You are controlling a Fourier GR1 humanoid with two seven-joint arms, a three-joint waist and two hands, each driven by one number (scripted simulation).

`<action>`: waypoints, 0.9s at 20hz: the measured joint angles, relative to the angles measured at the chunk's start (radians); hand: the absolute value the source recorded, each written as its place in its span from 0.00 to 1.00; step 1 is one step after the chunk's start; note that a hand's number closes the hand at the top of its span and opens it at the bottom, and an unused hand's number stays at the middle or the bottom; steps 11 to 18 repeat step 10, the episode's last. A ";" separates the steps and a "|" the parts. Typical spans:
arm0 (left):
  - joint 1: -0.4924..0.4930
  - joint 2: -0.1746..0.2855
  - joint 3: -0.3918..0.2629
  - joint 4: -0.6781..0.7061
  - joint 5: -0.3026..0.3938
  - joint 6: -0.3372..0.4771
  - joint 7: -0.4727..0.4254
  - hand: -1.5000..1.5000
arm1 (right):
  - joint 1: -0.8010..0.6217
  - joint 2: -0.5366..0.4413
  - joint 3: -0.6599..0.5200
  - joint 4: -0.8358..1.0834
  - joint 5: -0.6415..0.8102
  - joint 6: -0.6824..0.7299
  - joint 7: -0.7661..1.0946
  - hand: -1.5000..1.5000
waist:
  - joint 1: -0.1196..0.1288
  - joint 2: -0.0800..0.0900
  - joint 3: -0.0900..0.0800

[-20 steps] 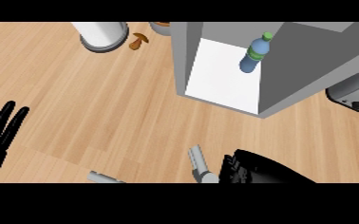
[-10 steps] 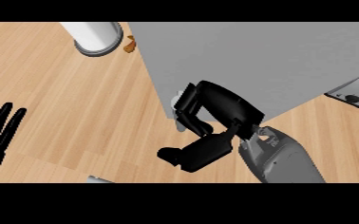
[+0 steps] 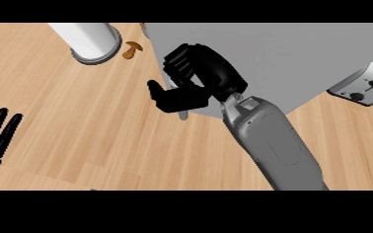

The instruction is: Pick up the bottled water, place it into the cabinet and close the cabinet

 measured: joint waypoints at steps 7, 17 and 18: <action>0.021 -0.003 0.015 0.005 0.009 -0.016 -0.008 0.00 | -0.088 0.004 0.056 0.099 -0.068 -0.105 -0.040 0.00 | 0.009 -0.003 -0.015; 0.023 -0.003 0.022 0.009 0.012 -0.016 -0.010 0.00 | -0.150 0.004 0.095 0.156 -0.125 -0.141 -0.071 0.00 | 0.010 0.003 -0.025; 0.023 -0.003 0.022 0.009 0.012 -0.016 -0.010 0.00 | -0.150 0.004 0.095 0.156 -0.125 -0.141 -0.071 0.00 | 0.010 0.003 -0.025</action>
